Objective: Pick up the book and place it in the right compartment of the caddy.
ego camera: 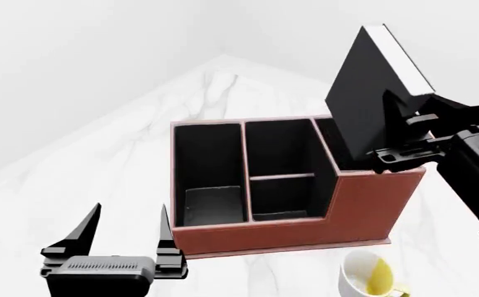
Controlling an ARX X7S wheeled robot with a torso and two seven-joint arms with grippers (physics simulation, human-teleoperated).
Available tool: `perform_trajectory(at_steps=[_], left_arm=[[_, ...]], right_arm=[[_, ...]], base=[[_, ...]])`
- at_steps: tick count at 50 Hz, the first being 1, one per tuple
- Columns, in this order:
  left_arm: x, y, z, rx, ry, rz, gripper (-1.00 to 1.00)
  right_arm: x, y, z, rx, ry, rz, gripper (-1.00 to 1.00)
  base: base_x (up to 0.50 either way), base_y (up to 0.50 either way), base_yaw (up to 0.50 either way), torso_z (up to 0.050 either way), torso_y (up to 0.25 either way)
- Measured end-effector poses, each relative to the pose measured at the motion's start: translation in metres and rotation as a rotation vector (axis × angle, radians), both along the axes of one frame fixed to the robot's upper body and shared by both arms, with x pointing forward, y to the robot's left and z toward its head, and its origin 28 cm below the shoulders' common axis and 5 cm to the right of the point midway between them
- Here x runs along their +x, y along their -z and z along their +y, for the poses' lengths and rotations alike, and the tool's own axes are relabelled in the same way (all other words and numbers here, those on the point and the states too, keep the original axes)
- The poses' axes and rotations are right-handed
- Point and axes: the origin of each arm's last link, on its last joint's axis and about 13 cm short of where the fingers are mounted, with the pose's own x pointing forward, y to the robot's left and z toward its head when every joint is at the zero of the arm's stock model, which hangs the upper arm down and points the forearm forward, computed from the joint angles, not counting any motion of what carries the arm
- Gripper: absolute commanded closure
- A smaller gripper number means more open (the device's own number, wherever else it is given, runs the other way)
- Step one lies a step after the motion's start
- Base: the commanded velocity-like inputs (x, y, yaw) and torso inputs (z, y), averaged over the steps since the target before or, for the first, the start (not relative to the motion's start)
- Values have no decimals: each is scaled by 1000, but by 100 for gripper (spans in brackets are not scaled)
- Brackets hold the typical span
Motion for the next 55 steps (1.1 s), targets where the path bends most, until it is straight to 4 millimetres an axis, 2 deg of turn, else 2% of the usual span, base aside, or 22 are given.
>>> perform_trajectory(at_steps=[14,30,55], left_arm=[[0,1,0,1,0,3,-100],[1,1,0,0,-1,5,-100],[0,1,0,-6,1,12,-100]], right_arm=[[16,-13,0,-3,80,26,100],[34,-25,6,-26,135,156,100],[48,-38,10,-93,160,273,100]], base=[[0,0,0,0,1],[0,0,0,1,1],[0,0,0,0,2]])
